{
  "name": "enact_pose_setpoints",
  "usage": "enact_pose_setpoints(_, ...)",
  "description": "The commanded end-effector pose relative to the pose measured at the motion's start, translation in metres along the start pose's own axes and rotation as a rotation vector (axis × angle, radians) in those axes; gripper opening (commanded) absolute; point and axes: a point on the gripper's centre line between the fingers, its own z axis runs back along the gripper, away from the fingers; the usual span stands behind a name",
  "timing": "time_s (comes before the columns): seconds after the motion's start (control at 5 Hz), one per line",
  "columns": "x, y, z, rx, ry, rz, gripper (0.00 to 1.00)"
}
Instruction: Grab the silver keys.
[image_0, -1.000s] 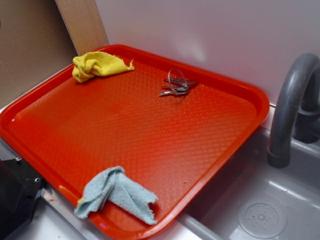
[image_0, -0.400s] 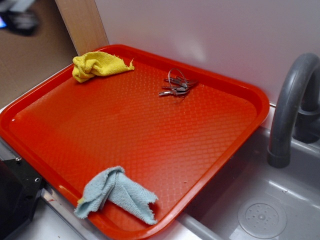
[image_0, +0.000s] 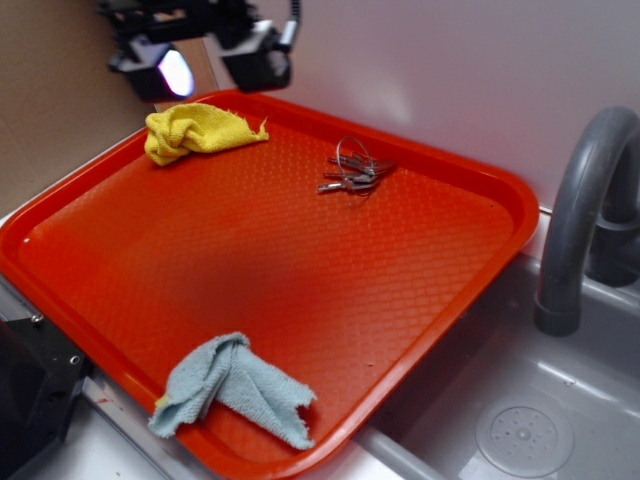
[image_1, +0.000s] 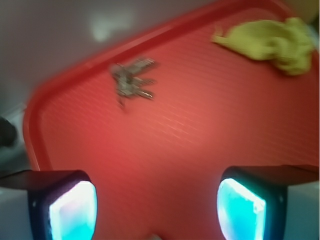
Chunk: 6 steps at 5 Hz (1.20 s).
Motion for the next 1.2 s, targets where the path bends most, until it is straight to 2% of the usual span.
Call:
enact_pose_setpoints(0.0,0.043,0.002,-0.031,-0.072,-0.127,0.023,1.00)
enact_pose_setpoints(0.2,0.047,-0.018,-0.047,-0.087,-0.106,0.004,1.00)
enact_pose_setpoints(0.4,0.050,-0.031,-0.060,-0.037,-0.125,-0.007,1.00)
enact_pose_setpoints(0.6,0.057,-0.036,-0.082,0.053,-0.136,-0.056,1.00)
enact_pose_setpoints(0.8,0.063,-0.037,-0.096,0.058,-0.128,-0.041,0.00)
enact_pose_setpoints(1.0,0.066,-0.036,-0.103,0.061,-0.126,-0.044,0.00)
